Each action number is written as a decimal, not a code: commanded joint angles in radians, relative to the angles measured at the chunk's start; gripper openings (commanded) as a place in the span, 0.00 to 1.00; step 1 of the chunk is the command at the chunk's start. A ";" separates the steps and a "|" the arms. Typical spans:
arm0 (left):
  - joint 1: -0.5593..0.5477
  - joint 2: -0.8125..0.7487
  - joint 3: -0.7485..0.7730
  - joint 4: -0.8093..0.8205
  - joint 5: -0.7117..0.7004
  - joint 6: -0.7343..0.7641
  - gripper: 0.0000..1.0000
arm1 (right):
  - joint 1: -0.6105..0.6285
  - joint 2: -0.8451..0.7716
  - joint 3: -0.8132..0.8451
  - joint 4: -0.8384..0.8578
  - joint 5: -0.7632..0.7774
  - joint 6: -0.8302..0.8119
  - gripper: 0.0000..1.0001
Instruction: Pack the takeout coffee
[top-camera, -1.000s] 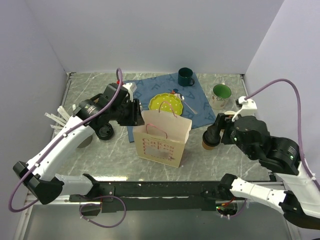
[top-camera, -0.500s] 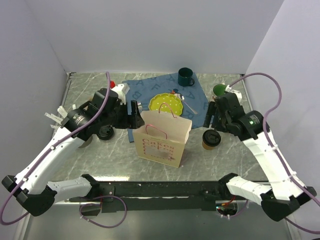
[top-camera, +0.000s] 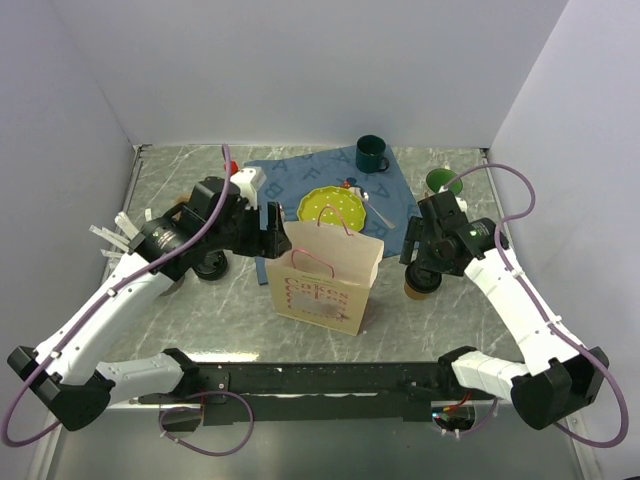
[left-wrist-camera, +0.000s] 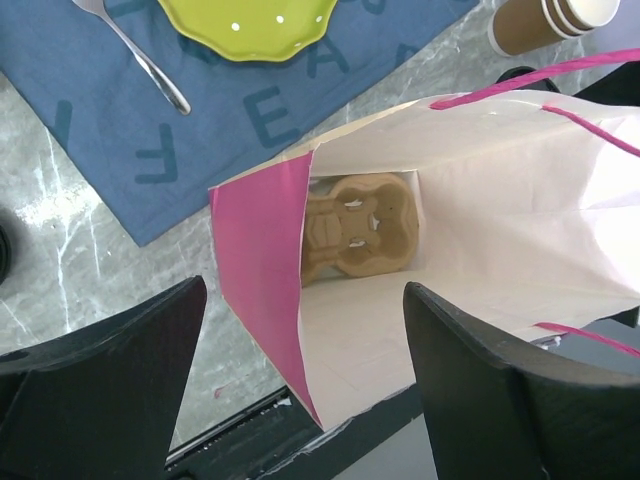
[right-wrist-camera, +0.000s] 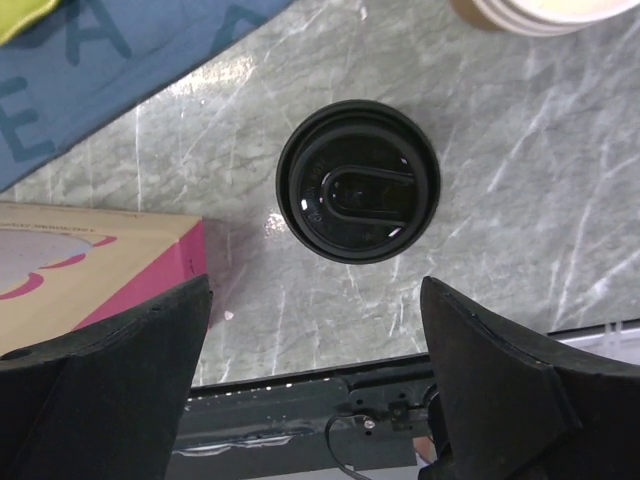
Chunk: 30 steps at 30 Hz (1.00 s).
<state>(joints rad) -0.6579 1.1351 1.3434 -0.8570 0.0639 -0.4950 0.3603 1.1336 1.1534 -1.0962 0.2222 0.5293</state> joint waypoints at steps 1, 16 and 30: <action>0.001 -0.015 -0.023 0.047 -0.018 0.035 0.86 | -0.014 -0.002 -0.030 0.067 -0.032 -0.034 0.92; 0.001 -0.040 -0.023 0.049 -0.061 0.024 0.86 | -0.017 0.008 -0.055 0.081 -0.078 -0.028 0.92; 0.001 -0.063 -0.003 0.012 -0.144 0.047 0.89 | -0.017 0.071 -0.027 0.058 0.045 -0.038 0.93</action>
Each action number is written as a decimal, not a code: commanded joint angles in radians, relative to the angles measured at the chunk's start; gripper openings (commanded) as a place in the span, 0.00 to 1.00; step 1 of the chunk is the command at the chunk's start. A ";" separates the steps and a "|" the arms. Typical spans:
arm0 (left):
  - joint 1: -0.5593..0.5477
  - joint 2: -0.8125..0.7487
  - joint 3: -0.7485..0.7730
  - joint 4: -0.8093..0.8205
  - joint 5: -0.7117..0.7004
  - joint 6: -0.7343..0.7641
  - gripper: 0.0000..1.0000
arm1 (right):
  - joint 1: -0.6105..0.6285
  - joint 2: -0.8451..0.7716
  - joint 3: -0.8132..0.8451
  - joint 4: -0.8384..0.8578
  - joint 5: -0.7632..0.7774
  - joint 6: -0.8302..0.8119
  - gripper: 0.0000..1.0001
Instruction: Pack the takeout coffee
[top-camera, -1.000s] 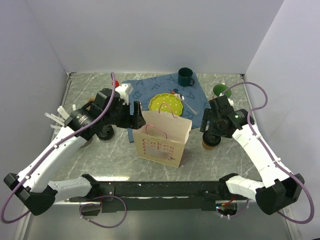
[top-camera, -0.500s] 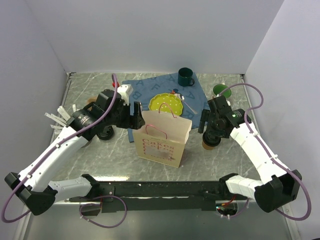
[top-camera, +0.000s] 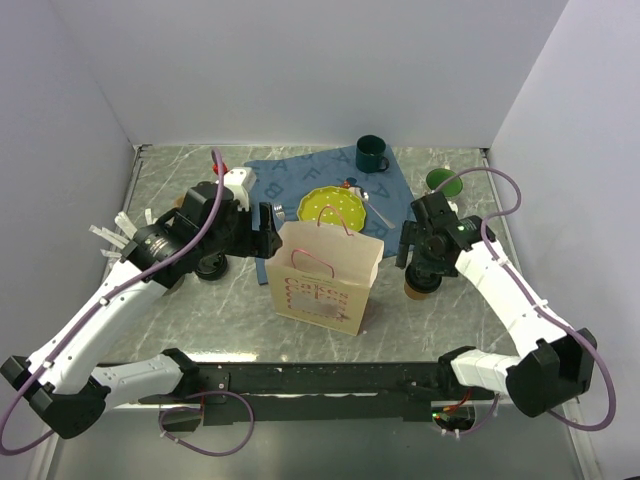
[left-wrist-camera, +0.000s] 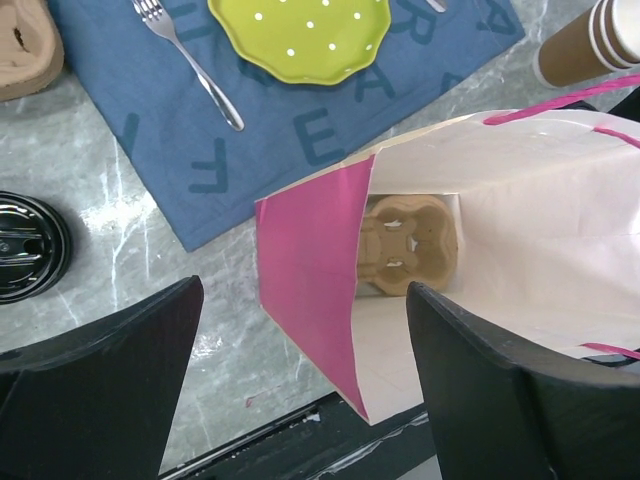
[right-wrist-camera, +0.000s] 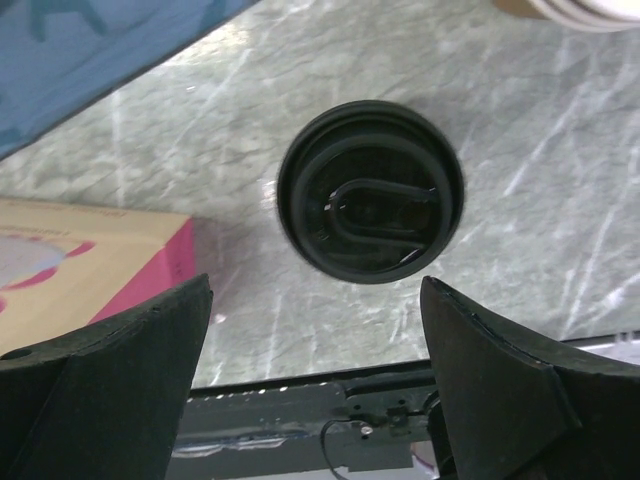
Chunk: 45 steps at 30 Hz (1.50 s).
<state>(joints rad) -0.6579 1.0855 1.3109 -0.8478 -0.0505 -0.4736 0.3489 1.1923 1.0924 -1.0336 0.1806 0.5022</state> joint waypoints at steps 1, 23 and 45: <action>0.001 -0.013 0.028 0.004 -0.031 0.027 0.89 | -0.005 0.013 0.029 -0.005 0.095 -0.011 0.93; 0.001 0.028 0.053 0.001 -0.038 0.033 0.89 | -0.045 0.089 -0.006 0.064 0.083 -0.074 0.96; 0.001 0.062 0.077 0.000 -0.037 0.033 0.89 | -0.134 0.055 -0.117 0.155 -0.047 -0.100 0.82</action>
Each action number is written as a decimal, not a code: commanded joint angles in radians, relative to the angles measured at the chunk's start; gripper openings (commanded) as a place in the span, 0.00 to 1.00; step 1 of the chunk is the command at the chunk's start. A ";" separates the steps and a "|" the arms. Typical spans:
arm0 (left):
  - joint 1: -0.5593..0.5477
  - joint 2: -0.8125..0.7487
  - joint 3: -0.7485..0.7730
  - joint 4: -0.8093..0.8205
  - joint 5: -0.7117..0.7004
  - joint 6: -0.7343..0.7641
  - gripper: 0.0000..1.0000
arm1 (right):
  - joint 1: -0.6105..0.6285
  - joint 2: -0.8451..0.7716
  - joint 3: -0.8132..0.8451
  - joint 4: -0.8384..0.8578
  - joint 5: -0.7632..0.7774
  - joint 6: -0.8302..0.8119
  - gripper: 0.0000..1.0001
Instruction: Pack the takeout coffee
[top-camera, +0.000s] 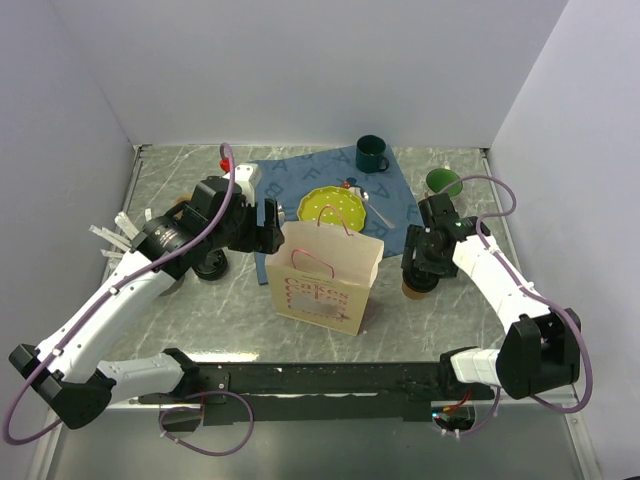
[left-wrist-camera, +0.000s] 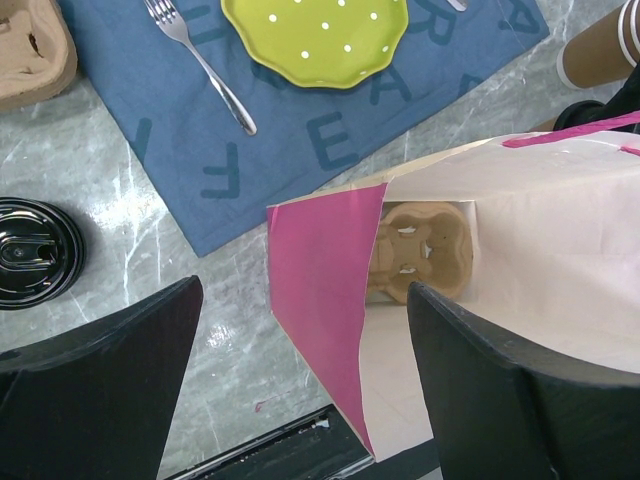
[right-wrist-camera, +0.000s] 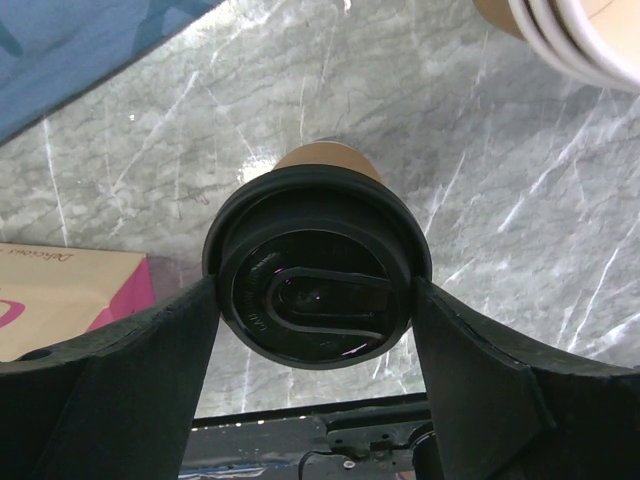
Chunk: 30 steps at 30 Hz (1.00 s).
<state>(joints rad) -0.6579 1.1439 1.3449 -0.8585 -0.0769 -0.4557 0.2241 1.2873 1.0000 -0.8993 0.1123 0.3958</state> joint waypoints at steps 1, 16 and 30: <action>0.001 0.002 0.043 0.010 -0.011 0.017 0.89 | -0.009 -0.043 -0.027 0.023 0.023 0.008 0.81; 0.001 0.005 0.062 -0.017 -0.037 0.009 0.86 | -0.012 -0.052 -0.040 0.022 0.038 -0.002 0.65; 0.001 0.077 0.082 0.029 -0.011 0.054 0.61 | 0.017 -0.246 0.268 -0.277 -0.097 -0.081 0.51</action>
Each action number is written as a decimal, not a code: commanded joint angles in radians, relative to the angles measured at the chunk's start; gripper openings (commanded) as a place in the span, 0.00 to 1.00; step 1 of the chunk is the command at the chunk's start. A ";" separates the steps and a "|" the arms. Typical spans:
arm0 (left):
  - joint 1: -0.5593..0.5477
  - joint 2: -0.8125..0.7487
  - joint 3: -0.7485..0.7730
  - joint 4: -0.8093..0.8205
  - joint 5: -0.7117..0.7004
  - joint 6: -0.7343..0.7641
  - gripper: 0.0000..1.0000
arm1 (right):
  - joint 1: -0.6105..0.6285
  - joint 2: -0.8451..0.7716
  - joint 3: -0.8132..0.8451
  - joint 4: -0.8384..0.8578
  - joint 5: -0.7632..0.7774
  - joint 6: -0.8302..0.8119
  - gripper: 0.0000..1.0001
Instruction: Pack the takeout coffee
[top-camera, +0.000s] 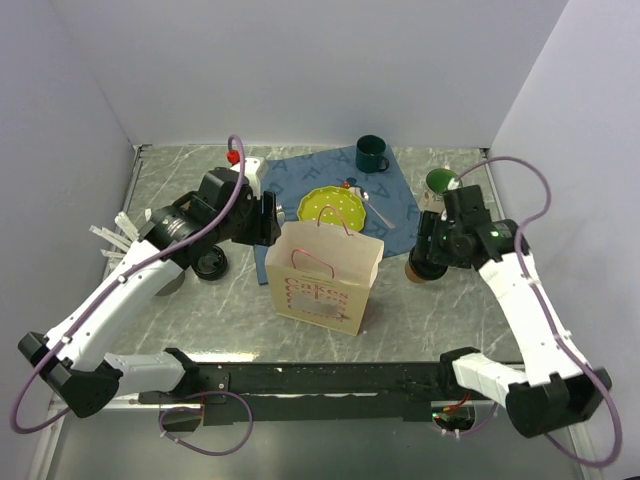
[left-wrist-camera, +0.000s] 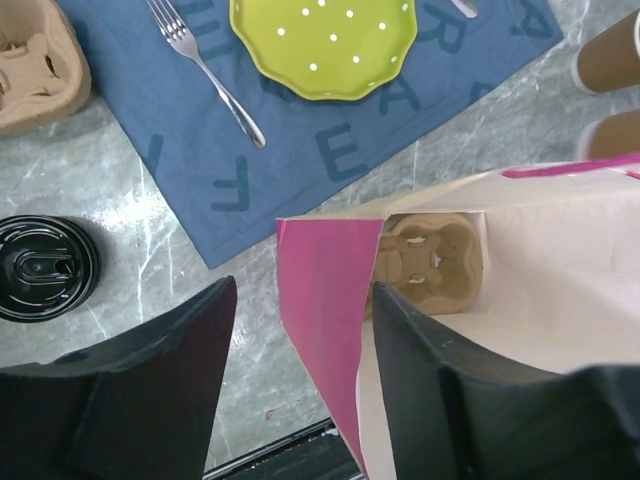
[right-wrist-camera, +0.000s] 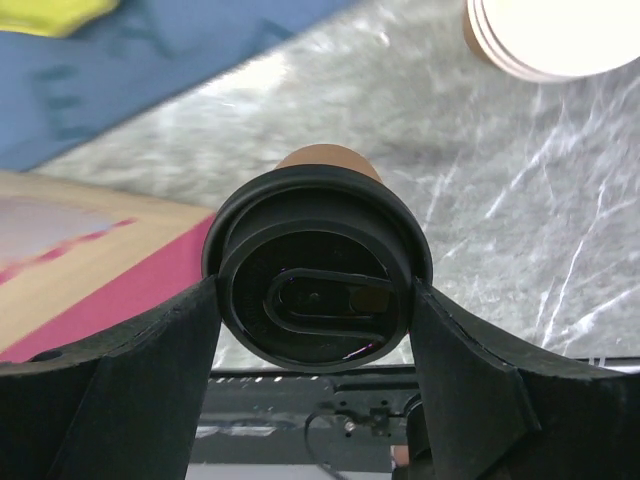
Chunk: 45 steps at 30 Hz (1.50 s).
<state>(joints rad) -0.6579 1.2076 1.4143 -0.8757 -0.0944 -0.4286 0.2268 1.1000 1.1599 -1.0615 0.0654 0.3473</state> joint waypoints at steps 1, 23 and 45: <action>0.001 0.017 0.009 0.050 0.013 0.028 0.60 | 0.017 -0.077 0.127 -0.132 -0.056 -0.034 0.51; -0.106 -0.177 -0.201 0.206 0.277 -0.242 0.01 | 0.115 -0.204 0.567 -0.223 -0.515 -0.238 0.48; -0.141 -0.062 -0.098 0.012 0.097 -0.246 0.44 | 0.132 -0.227 0.583 -0.161 -0.599 -0.202 0.46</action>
<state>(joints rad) -0.7921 1.1252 1.2934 -0.8577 0.0208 -0.6930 0.3492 0.8680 1.7077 -1.2663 -0.5262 0.1440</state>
